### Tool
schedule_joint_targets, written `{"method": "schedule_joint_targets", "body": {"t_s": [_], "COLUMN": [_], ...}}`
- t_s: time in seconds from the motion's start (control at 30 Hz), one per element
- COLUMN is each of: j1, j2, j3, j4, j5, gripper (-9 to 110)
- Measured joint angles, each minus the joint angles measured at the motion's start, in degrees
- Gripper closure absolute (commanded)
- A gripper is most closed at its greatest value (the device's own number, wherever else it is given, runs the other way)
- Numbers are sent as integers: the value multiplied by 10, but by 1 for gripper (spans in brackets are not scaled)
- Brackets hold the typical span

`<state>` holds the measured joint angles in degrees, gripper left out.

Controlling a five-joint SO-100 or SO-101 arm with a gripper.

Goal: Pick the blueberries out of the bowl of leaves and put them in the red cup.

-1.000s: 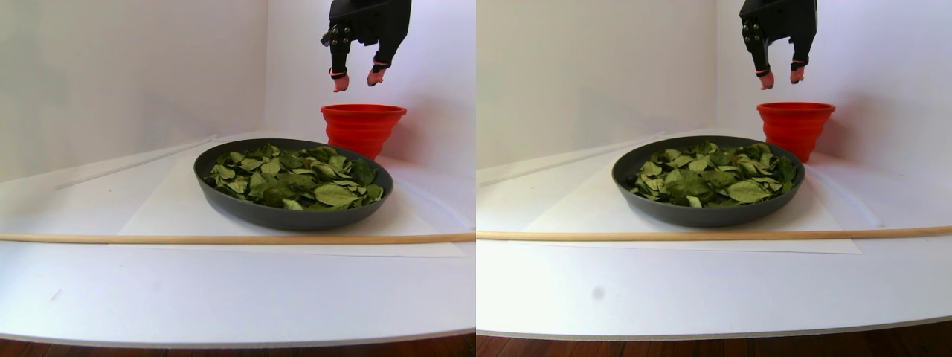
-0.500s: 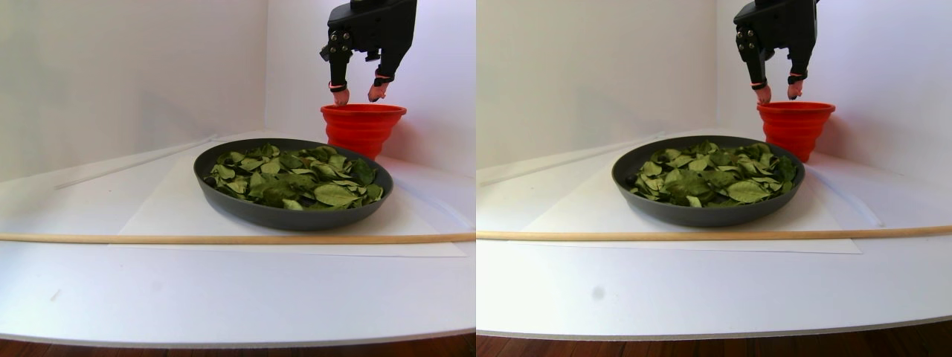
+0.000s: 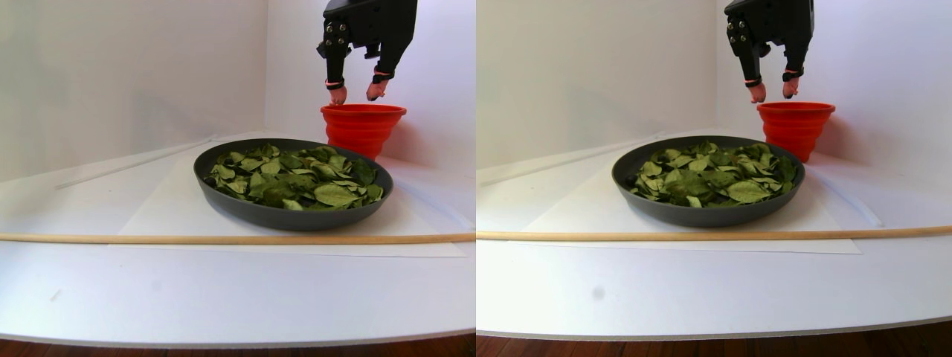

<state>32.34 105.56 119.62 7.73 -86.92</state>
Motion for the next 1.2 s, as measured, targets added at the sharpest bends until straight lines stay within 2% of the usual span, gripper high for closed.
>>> {"method": "schedule_joint_targets", "body": {"t_s": [0.57, 1.2], "j1": [0, 0], "j2": [-2, -99], "j3": [33, 33], "j4": [-33, -97], "j5": [22, 42], "gripper": [83, 83]}}
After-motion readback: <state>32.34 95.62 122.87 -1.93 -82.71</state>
